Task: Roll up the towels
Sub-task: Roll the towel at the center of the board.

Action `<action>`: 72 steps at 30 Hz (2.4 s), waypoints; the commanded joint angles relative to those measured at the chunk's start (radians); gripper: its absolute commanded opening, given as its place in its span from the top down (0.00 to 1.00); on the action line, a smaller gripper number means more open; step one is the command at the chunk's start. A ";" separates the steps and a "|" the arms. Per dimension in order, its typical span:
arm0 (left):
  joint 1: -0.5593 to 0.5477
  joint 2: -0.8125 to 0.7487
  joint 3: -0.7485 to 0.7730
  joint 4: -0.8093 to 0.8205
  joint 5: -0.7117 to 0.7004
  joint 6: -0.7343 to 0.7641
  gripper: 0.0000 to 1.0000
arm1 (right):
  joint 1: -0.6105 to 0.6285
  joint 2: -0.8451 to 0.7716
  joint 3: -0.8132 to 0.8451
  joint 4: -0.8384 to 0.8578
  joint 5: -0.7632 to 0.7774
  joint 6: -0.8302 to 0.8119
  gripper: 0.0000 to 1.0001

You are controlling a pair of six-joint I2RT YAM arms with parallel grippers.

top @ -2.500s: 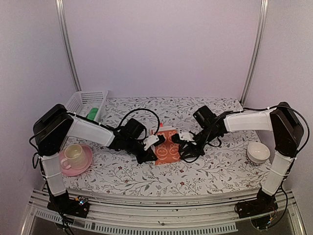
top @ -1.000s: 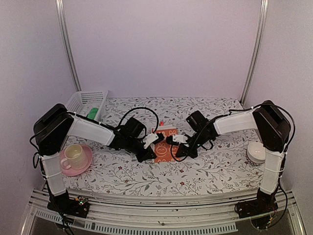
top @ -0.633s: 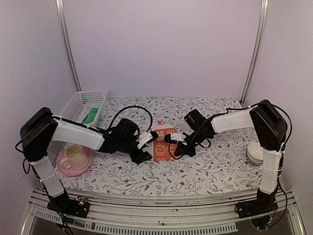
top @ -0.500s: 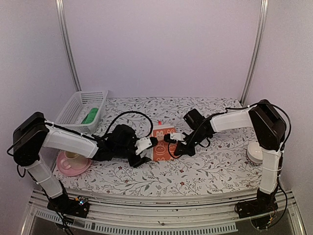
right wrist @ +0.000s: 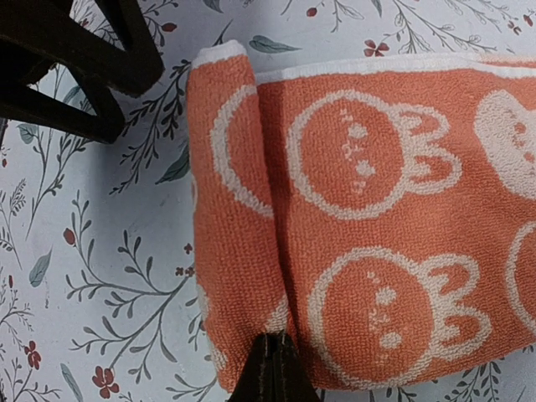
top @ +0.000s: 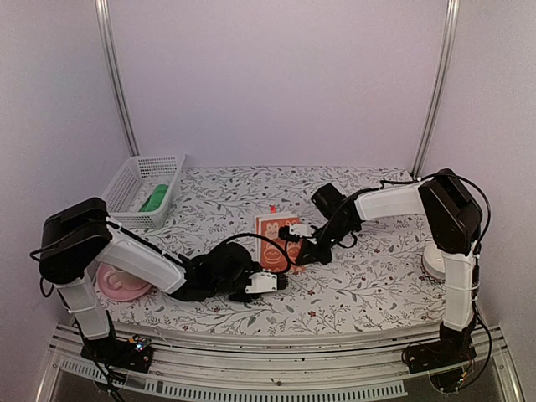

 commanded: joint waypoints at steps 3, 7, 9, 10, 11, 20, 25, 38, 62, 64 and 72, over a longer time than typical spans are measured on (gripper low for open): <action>-0.012 0.075 0.050 0.016 -0.092 0.083 0.55 | -0.008 0.052 -0.005 -0.076 0.023 -0.006 0.97; -0.005 0.110 0.065 0.035 -0.139 0.099 0.54 | -0.008 0.051 -0.005 -0.080 0.022 -0.011 0.97; -0.003 0.131 0.075 0.023 -0.149 0.108 0.55 | -0.007 0.052 -0.005 -0.081 0.022 -0.013 0.97; -0.003 0.141 0.082 0.008 -0.149 0.108 0.55 | -0.008 0.052 -0.005 -0.081 0.020 -0.014 0.97; -0.002 0.152 0.088 -0.010 -0.148 0.109 0.56 | -0.007 0.052 -0.005 -0.081 0.020 -0.014 0.97; -0.001 0.256 0.137 -0.118 -0.155 0.103 0.69 | -0.011 0.055 0.003 -0.088 0.017 -0.018 0.97; 0.002 0.285 0.156 -0.159 -0.134 0.081 0.91 | -0.016 0.038 0.006 -0.091 0.011 -0.018 0.97; 0.029 0.242 0.246 -0.386 0.142 -0.086 1.00 | -0.134 -0.240 -0.094 0.012 -0.069 -0.053 0.64; 0.221 0.409 0.639 -0.923 0.736 -0.254 1.00 | 0.218 -0.424 -0.699 0.817 0.491 -0.350 0.48; 0.224 0.418 0.646 -0.934 0.743 -0.253 1.00 | 0.229 -0.399 -0.702 0.860 0.530 -0.343 0.48; 0.234 0.434 0.654 -0.947 0.758 -0.249 1.00 | 0.237 -0.358 -0.705 0.892 0.565 -0.357 0.71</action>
